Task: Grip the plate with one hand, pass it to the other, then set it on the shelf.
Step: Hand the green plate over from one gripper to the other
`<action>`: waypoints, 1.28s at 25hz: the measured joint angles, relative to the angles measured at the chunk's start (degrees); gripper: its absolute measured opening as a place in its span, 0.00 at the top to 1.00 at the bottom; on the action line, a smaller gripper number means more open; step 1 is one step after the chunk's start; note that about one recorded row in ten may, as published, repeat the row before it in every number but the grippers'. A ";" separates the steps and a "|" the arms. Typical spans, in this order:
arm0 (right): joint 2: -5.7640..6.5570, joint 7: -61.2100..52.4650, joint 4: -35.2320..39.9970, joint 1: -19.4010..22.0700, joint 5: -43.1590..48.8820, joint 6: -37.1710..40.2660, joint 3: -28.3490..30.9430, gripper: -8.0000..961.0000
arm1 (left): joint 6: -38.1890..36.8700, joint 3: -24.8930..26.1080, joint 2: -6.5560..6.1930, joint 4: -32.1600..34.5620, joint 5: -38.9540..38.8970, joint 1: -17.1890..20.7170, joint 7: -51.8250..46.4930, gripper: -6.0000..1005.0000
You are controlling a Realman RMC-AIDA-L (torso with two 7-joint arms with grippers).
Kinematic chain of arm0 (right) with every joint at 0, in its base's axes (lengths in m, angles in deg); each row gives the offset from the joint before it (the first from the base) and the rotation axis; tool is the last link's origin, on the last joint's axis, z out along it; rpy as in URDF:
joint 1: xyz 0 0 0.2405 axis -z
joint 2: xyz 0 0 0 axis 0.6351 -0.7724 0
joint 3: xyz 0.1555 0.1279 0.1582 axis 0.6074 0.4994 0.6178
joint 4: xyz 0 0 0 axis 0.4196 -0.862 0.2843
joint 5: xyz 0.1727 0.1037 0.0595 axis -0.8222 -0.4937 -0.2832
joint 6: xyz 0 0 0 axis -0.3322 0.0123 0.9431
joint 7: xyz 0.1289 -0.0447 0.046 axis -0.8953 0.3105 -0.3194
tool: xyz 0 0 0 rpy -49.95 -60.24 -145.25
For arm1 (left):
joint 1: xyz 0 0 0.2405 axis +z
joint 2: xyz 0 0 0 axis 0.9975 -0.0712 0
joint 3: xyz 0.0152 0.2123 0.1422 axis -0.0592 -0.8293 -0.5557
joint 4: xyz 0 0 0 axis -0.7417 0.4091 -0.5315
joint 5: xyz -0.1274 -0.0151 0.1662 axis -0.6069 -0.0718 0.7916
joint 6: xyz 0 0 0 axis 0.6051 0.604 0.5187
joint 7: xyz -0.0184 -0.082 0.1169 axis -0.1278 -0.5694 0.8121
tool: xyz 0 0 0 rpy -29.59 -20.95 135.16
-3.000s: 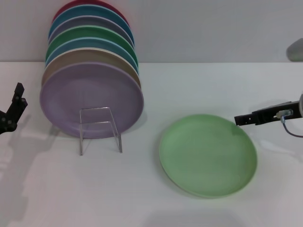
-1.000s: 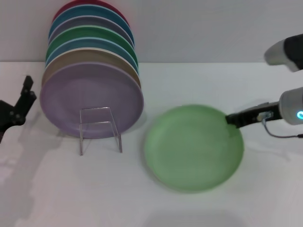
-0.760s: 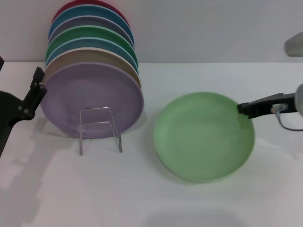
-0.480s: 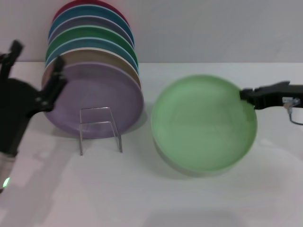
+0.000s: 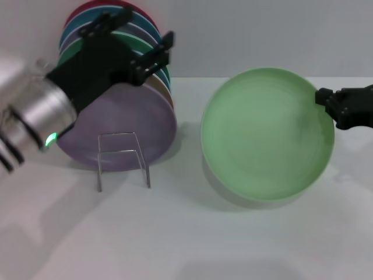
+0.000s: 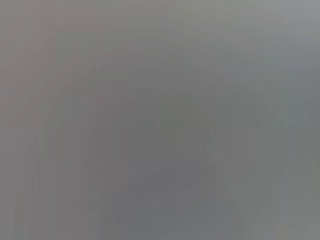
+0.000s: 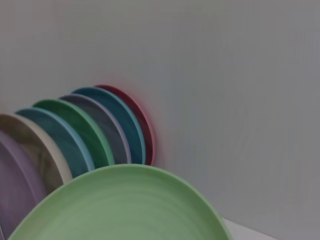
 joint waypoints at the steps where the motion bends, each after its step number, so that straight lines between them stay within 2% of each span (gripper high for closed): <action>1: -0.05 0.99 0.46 -0.03 -0.08 0.23 -0.19 0.99 | 8.72 -1.54 -4.38 -5.91 -0.06 -2.96 -5.48 0.21; 2: -0.05 0.99 0.46 -0.03 -0.08 0.23 -0.19 0.99 | 8.72 -1.54 -4.38 -5.91 -0.06 -2.96 -5.48 0.21; 5: -0.07 1.67 0.82 -0.35 -0.23 0.25 -0.35 0.99 | 14.50 -4.25 -8.43 -9.92 -0.06 -6.79 -11.66 0.21; 6: -0.07 1.84 0.83 -0.58 -0.30 0.14 -0.35 0.99 | 16.76 -5.97 -10.53 -11.64 -0.06 -8.94 -14.63 0.21; 7: -0.07 1.84 0.83 -0.58 -0.30 0.14 -0.35 0.99 | 16.76 -5.97 -10.53 -11.64 -0.06 -8.94 -14.63 0.21; 9: -0.03 1.89 0.80 -0.74 -0.32 -0.03 -0.34 0.99 | 17.90 -6.99 -11.64 -12.70 -0.09 -10.14 -16.38 0.21; 10: 0.01 1.99 0.78 -0.81 -0.34 -0.08 -0.34 0.99 | 18.92 -7.12 -11.80 -13.28 -0.12 -10.42 -16.77 0.21; 12: 0.04 2.38 0.56 -0.96 -0.41 -0.13 -0.35 0.99 | 25.65 -6.91 -11.63 -15.64 -0.24 -11.21 -16.89 0.22; 13: 0.04 2.38 0.56 -0.96 -0.41 -0.13 -0.35 0.99 | 25.65 -6.91 -11.63 -15.64 -0.24 -11.21 -16.89 0.22; 17: 0.09 2.52 0.53 -1.37 -0.47 -0.21 -0.51 0.99 | 34.64 -6.23 -10.31 -18.27 -0.73 -11.91 -14.73 0.23; 20: 0.11 2.77 0.66 -1.53 -0.47 -0.24 -0.57 0.99 | 37.35 -5.54 -9.58 -19.09 -2.65 -12.13 -12.48 0.23; 23: 0.11 3.25 0.68 -1.60 -0.31 -0.28 -0.58 0.99 | 39.81 -4.11 -8.72 -19.27 -8.19 -12.31 -6.82 0.24; 25: 0.11 3.35 0.66 -1.57 -0.20 -0.32 -0.59 0.99 | 44.01 -1.88 -7.20 -19.63 -13.50 -12.45 -0.56 0.24; 26: 0.11 3.35 0.66 -1.52 -0.14 -0.34 -0.59 0.99 | 47.29 0.19 -5.63 -19.78 -16.89 -12.39 4.57 0.24; 28: 0.14 3.37 0.78 -1.48 -0.07 -0.34 -0.58 0.99 | 53.39 4.98 -1.60 -19.71 -23.25 -11.44 16.02 0.25; 30: 0.16 3.40 0.87 -1.42 -0.04 -0.36 -0.60 0.99 | 60.62 12.62 5.17 -19.00 -29.91 -9.25 30.10 0.25; 31: 0.09 3.44 0.93 -1.24 -0.03 -0.40 -0.74 0.99 | 68.81 22.63 13.20 -17.98 -34.73 -6.95 44.09 0.25; 32: 0.09 3.44 0.93 -1.24 -0.03 -0.40 -0.74 0.99 | 68.81 22.63 13.20 -17.98 -34.73 -6.95 44.09 0.26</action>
